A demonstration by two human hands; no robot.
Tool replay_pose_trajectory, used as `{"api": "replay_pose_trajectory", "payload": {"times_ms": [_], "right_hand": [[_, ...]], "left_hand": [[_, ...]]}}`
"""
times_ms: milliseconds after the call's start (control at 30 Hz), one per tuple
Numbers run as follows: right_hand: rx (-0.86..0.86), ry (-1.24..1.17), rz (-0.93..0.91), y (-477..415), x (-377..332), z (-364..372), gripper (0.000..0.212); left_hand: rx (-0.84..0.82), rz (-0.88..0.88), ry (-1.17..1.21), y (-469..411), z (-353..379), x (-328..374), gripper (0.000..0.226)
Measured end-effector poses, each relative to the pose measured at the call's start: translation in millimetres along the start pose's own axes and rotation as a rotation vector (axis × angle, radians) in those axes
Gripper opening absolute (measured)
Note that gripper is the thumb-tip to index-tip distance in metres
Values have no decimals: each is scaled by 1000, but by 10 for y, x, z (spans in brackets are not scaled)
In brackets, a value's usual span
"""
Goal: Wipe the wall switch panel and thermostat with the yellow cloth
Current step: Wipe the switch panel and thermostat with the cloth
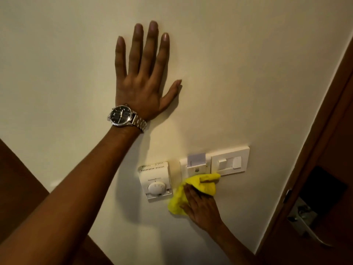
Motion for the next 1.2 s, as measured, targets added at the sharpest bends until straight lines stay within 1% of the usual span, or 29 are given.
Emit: {"api": "replay_pose_trajectory", "payload": {"times_ms": [67, 133, 167, 300, 367, 433, 500, 533, 600, 667, 733, 867, 933, 1000, 1100, 1200], "right_hand": [[48, -18, -64, -206, -31, -26, 72], [133, -3, -141, -463, 32, -122, 76], [149, 16, -182, -538, 99, -166, 76], [9, 0, -370, -194, 314, -115, 68], [29, -12, -425, -167, 403, -194, 73], [92, -9, -402, -387, 478, -291, 84], [132, -31, -351, -573, 529, -337, 90], [116, -31, -361, -543, 502, -328, 92], [16, -42, -425, -289, 494, -253, 90], [-62, -137, -476, -49, 498, -255, 84], [-56, -171, -454, -135, 571, -296, 86], [13, -111, -455, -426, 673, -422, 95], [-43, -142, -418, -233, 675, -366, 99], [-80, -159, -406, -6, 613, -304, 96], [-10, -113, -398, -171, 631, -379, 94], [100, -50, -289, -329, 654, -476, 93]], "left_hand": [[21, 0, -1, 29, 26, -2, 81], [30, 10, -22, 23, 50, -9, 81], [32, 11, -22, 4, 38, -9, 81], [-2, 2, -9, -15, 26, -22, 82], [13, 2, -9, 17, 17, -13, 81], [32, 6, -4, 33, 17, -8, 81], [46, 13, -18, 2, 29, -13, 81], [36, 8, -17, -5, 23, -17, 81], [7, 2, -3, 0, 18, -19, 82], [6, 11, -12, 26, 0, -6, 81], [28, 7, -12, 30, -13, 5, 80], [32, 14, -13, -4, 37, -16, 82], [13, 13, 12, -11, 13, -23, 82], [6, 10, -6, 10, 13, -20, 81], [33, 13, -10, 32, 14, -11, 81], [37, 15, 1, 2, 31, -11, 82]]}}
Point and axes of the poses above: each hand's wrist, its own y-axis away from the middle knuckle, its own z-axis out of the palm, x = y × z, the point moved 7 cm from there along -y, towards the middle knuckle, and after that the axes turned 8 degrees about -z, right-handed, at the moved point
